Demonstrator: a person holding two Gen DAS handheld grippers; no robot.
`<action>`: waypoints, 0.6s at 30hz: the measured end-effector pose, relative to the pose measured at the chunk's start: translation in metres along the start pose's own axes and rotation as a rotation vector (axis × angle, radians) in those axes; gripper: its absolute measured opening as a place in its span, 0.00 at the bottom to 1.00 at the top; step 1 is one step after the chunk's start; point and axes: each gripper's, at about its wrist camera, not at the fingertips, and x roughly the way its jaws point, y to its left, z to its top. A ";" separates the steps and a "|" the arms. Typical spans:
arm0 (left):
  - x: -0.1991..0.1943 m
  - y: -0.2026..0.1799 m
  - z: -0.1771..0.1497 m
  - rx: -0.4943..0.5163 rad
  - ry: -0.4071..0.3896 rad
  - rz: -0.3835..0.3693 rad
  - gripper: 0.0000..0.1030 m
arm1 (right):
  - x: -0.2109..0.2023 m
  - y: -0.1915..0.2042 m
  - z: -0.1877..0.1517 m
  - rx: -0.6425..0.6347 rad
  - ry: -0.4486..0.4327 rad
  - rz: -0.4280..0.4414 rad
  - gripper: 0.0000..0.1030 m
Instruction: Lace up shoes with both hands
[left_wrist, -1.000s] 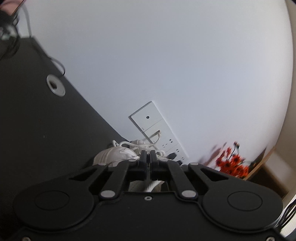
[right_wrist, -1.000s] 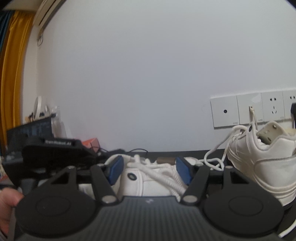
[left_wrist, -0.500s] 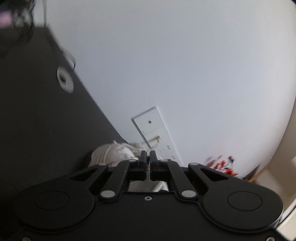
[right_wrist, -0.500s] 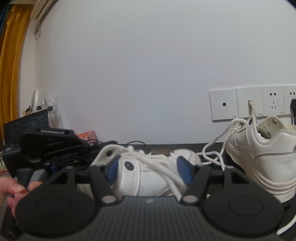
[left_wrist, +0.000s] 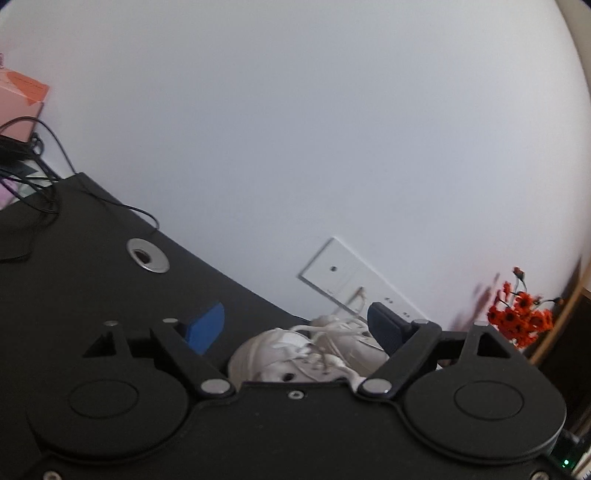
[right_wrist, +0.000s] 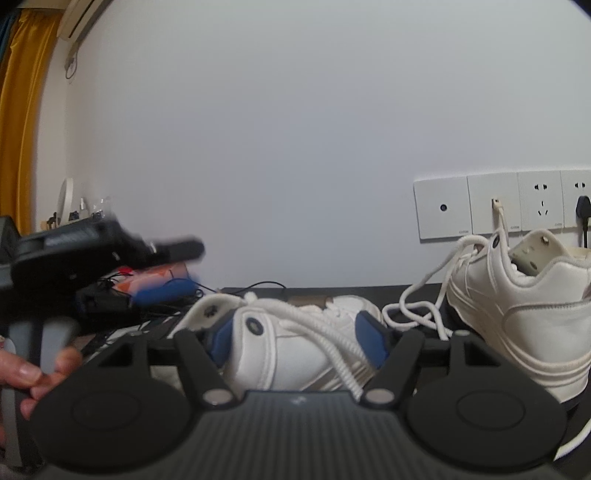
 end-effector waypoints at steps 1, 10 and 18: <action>0.002 0.002 0.001 -0.006 0.006 0.015 0.88 | 0.000 0.000 0.000 0.001 0.000 0.000 0.66; 0.034 0.024 0.005 -0.064 0.252 0.373 1.00 | 0.003 -0.004 -0.001 0.023 -0.004 -0.012 0.75; 0.039 0.012 -0.007 0.131 0.175 0.598 1.00 | 0.015 -0.018 -0.001 0.123 0.054 -0.038 0.99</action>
